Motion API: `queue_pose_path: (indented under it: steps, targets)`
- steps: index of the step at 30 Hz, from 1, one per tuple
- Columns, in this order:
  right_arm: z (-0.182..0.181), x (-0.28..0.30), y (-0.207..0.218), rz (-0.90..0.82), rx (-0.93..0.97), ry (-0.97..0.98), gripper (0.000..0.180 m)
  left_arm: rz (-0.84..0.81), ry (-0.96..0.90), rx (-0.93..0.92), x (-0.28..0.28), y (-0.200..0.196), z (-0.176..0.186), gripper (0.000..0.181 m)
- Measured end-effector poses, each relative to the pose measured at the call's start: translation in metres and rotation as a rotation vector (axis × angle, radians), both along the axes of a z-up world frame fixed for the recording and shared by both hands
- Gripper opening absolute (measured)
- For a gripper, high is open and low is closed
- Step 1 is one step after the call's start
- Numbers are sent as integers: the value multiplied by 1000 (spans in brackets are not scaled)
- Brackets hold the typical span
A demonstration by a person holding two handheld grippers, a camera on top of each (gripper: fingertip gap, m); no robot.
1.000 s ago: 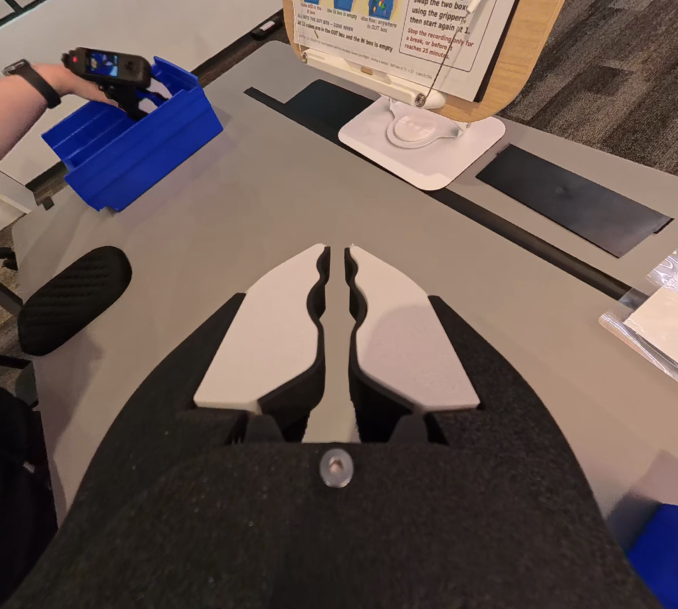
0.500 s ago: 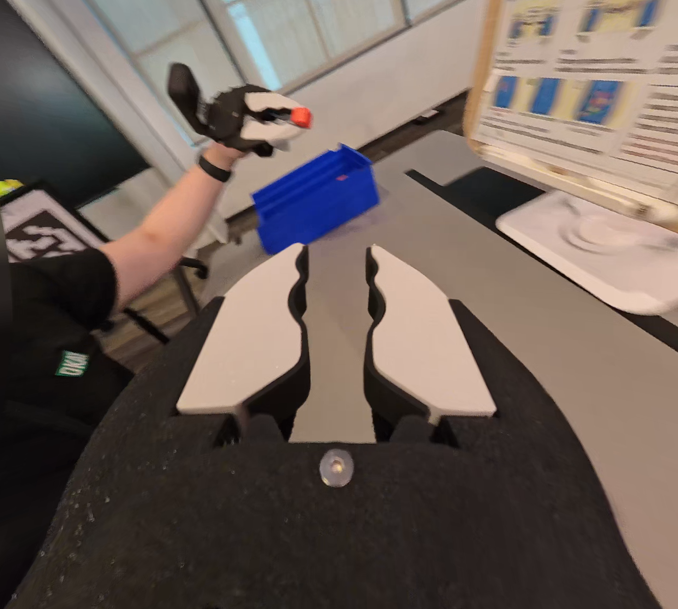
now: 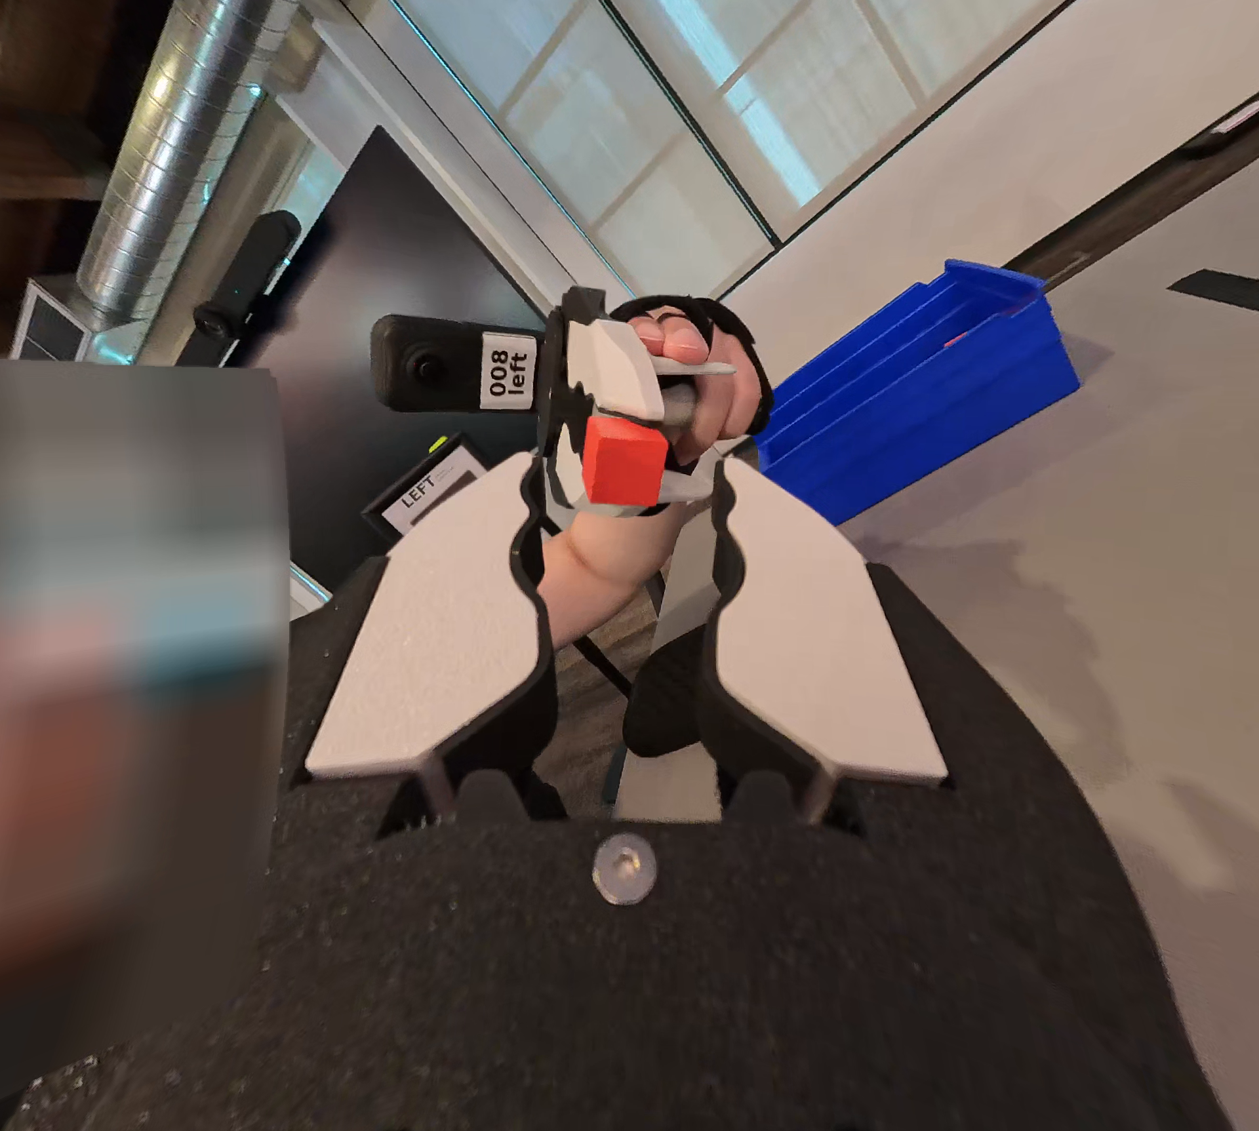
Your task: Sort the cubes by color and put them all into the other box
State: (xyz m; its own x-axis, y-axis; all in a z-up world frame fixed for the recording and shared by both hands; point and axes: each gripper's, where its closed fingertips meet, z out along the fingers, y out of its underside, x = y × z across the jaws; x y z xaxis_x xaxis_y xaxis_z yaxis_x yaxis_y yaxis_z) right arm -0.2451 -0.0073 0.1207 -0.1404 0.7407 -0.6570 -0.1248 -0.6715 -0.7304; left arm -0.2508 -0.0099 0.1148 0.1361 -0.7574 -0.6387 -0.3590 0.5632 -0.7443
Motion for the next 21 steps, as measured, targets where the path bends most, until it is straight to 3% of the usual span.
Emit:
queue_pose_path:
  steps: [3,5,12,14,17,19,21]
  targets:
    - [-2,-8,-8,56,0,-9,40,-20,2,-5,6,-2,-2,21]
    - [-3,-10,-10,82,-6,-1,23,-28,8,-9,8,-2,-5,21]
    - [13,29,-10,35,76,-50,22,72,-31,2,-6,4,-4,20]
    - [14,76,2,-177,204,-219,22,98,-38,-14,-18,1,-5,19]
    - [-13,216,42,-820,300,-736,22,144,2,11,-39,-3,-16,16]
    - [-30,318,36,-1147,197,-966,22,166,55,25,-50,-6,-29,15]
    - [-53,373,20,-1224,51,-967,22,181,93,26,-57,-10,-38,15]
